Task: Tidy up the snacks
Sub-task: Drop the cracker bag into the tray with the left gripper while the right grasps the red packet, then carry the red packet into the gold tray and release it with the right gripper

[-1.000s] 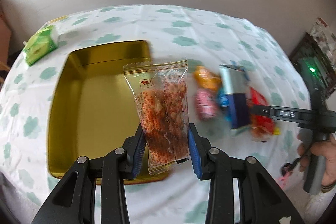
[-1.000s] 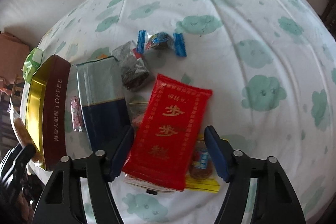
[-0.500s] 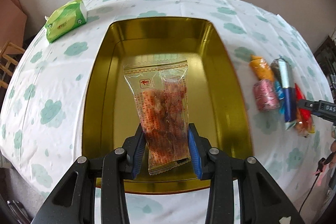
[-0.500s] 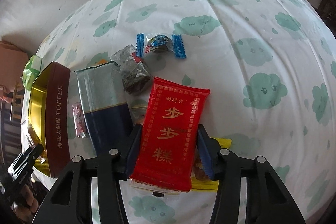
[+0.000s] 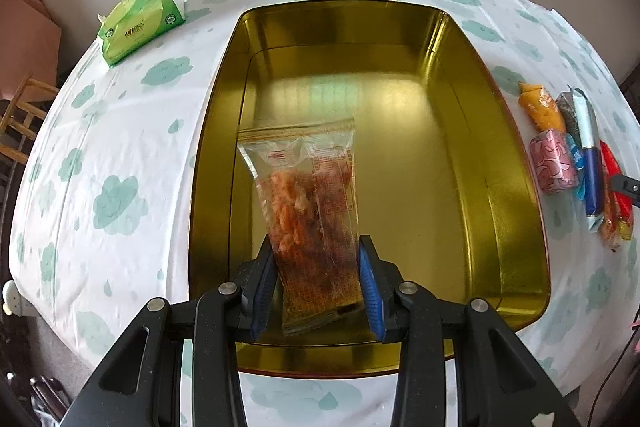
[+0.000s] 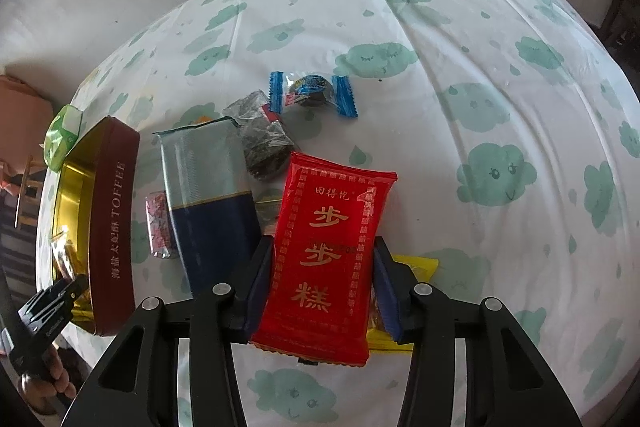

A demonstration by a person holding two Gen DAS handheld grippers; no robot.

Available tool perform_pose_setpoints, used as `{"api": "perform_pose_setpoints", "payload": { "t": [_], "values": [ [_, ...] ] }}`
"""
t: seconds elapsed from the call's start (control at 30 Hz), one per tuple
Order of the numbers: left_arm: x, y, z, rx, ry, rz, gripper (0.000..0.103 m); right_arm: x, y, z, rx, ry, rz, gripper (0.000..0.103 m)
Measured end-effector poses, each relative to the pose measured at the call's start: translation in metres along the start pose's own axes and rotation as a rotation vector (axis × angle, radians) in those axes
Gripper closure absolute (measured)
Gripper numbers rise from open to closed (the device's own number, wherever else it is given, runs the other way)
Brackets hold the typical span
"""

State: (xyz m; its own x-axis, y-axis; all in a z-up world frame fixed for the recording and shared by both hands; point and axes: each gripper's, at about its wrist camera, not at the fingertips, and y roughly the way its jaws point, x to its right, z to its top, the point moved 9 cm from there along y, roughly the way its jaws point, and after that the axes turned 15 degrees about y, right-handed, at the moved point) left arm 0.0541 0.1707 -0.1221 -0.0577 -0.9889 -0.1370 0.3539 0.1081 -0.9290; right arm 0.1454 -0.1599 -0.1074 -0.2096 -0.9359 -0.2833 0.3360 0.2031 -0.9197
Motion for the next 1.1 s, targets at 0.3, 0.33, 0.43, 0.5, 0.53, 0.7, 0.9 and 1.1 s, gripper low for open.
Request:
{"api": "perform_pose_setpoints", "payload": {
  "t": [0.3,0.33,0.43,0.5,0.53,0.7,0.9,1.1],
  "values": [
    [-0.002,0.0,-0.003,0.0,-0.01,-0.002,0.064,-0.014,-0.018,-0.002,0.037,-0.014,0.03,0.056],
    [-0.002,-0.001,-0.003,0.003,-0.015,-0.007,0.061,-0.017,-0.019,-0.003,0.04,-0.021,0.033,0.056],
    [-0.003,-0.007,-0.002,0.032,-0.024,-0.022,0.05,-0.031,-0.024,-0.008,0.044,-0.038,0.06,0.056],
    [-0.004,-0.014,-0.001,0.063,-0.035,-0.033,0.044,-0.042,-0.027,-0.011,0.047,-0.059,0.077,0.056],
    [-0.005,-0.017,0.001,0.079,-0.042,-0.038,0.041,-0.049,-0.028,-0.014,0.047,-0.071,0.085,0.056],
    [-0.016,-0.034,0.0,0.135,-0.102,-0.045,0.033,-0.09,-0.03,-0.03,0.044,-0.142,0.132,0.056],
    [-0.029,-0.052,-0.005,0.163,-0.158,-0.057,0.032,-0.145,-0.028,-0.055,0.025,-0.23,0.188,0.056],
    [-0.05,-0.07,-0.011,0.195,-0.203,-0.021,0.03,-0.198,-0.02,-0.081,0.0,-0.32,0.234,0.056]
  ]
}}
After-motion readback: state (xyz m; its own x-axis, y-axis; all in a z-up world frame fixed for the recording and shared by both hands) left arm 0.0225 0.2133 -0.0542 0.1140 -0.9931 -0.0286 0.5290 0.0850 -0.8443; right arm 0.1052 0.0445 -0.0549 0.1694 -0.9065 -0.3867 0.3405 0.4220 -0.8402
